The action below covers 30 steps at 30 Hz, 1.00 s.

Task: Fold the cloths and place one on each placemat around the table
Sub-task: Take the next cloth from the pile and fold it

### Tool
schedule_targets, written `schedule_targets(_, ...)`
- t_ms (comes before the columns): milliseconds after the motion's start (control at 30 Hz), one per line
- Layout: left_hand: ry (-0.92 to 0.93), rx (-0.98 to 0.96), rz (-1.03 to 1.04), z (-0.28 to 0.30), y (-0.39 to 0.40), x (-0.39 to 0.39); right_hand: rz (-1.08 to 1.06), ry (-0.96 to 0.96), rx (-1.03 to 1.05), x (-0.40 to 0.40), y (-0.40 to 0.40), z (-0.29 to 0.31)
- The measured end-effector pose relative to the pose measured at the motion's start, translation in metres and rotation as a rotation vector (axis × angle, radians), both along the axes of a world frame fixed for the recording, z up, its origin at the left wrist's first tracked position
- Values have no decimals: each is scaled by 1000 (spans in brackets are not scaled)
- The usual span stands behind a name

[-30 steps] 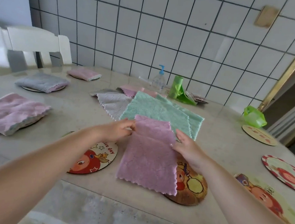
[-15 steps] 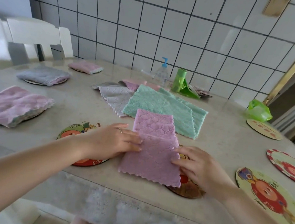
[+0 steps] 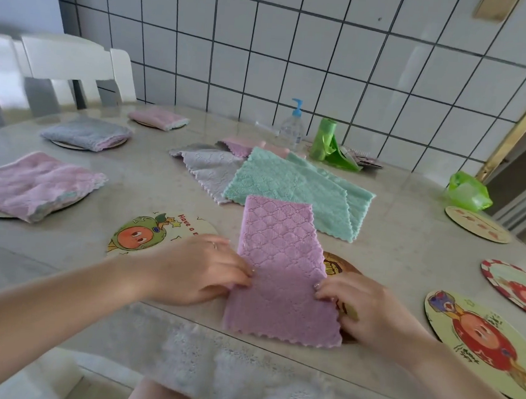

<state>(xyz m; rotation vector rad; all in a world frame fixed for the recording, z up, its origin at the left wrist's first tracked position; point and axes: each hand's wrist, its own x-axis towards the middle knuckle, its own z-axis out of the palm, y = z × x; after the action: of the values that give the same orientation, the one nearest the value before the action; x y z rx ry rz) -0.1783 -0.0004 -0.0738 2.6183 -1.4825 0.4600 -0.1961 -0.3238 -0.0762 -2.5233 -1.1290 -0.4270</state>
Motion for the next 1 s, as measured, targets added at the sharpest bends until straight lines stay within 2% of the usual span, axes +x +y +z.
schedule_targets(200,-24,-42,-52,-11,2,-22,-48,-80,62,-11,-7,-4)
schedule_targets(333,-50,-57,-97,-14,2,-26,-65,-25,131,-12,-7,-5)
schedule_targets(433,-86,-114,-118,-13,1,-26,-111,45,292,-12,2,-4)
schedule_targets(567,-7,-288,-81,-10,3,-26,-179,197,551,-12,12,-3)
schedule_targets(733,5,-236,-72,-15,6,-29,-170,254,387,-12,7,-4)
schedule_targets(833,25,-224,-62,-18,7,-30,-177,300,372,-12,5,-4)
schedule_targets(1000,-8,-183,-102,-14,4,-28,-45,181,117,-13,3,-7)
